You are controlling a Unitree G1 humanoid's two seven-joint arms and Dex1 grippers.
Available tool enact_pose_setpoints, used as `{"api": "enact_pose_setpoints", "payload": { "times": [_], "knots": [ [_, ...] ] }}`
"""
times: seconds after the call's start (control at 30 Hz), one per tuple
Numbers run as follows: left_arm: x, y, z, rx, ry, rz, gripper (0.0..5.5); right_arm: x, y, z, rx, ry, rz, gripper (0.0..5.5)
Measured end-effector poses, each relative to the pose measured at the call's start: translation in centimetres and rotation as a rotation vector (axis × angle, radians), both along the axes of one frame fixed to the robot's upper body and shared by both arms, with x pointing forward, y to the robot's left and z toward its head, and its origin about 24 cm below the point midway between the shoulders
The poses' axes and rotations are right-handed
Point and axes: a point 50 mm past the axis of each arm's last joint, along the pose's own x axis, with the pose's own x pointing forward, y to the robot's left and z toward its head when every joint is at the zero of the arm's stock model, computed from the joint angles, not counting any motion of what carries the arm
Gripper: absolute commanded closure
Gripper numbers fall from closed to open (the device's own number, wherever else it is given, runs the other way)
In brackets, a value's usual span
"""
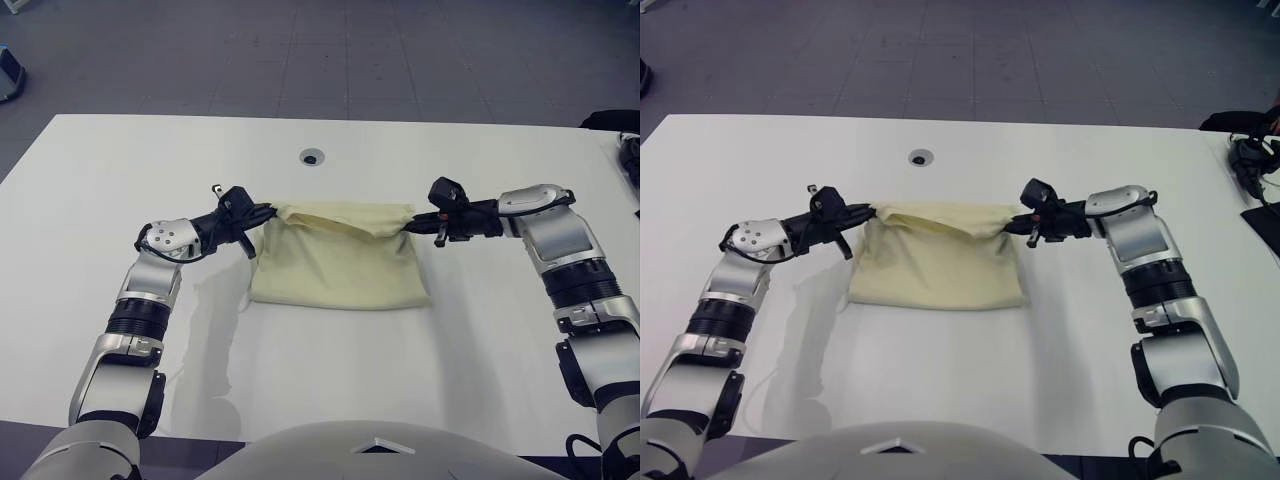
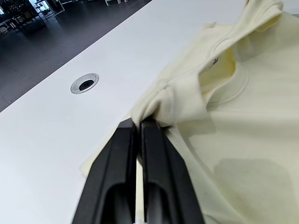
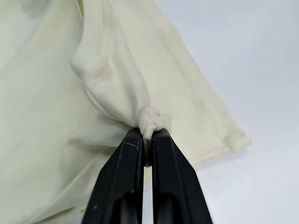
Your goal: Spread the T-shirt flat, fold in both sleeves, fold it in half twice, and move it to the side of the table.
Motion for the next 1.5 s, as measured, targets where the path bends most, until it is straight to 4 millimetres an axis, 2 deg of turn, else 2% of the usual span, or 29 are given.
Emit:
{"api": "enact_pose_setpoints", "payload": {
  "times": [0.27, 0.3, 0.57, 0.63, 0.8, 0.93, 1.27, 1.33, 1.4, 1.5],
  "knots": [
    [0.1, -0.6, -0.7, 0.008, -0.003, 0.025, 5.50, 0.4, 0.2, -1.4, -0.016, -0.026, -0.022, 5.47],
    [0.2, -0.6, -0.8, 0.011, -0.004, 0.038, 5.17, 0.4, 0.2, -1.5, -0.024, -0.034, -0.024, 5.10],
    [0.5, -0.5, -2.2, 0.031, 0.008, 0.158, 3.93, 1.1, 0.5, -2.6, -0.007, -0.058, -0.155, 3.92],
    [1.0, -0.2, -2.5, 0.038, -0.010, 0.244, 3.54, 1.6, 0.5, -2.9, 0.011, -0.087, -0.241, 3.54],
    [2.9, 0.2, -0.6, 0.011, -0.113, 0.371, 2.71, 2.6, 0.6, -3.5, -0.006, -0.165, -0.361, 2.75],
    [3.1, 0.0, -0.7, 0.018, -0.136, 0.391, 2.03, 2.9, 0.6, -3.6, 0.007, -0.205, -0.404, 2.10],
    [3.2, 0.4, -0.2, 0.018, -0.200, 0.439, 0.20, 3.4, 0.7, -3.9, -0.091, -0.308, -0.374, 0.38],
    [2.9, 0.5, -0.3, 0.018, -0.205, 0.439, 0.10, 3.4, 0.8, -3.8, -0.122, -0.330, -0.345, 0.13],
    [2.6, 0.6, -0.3, 0.011, -0.215, 0.443, 0.10, 3.4, 0.8, -3.5, -0.169, -0.353, -0.287, 0.13],
    [2.1, 0.9, 1.1, -0.031, -0.278, 0.468, 0.10, 3.2, 0.8, -3.0, -0.301, -0.440, -0.149, 0.13]
  ]
}}
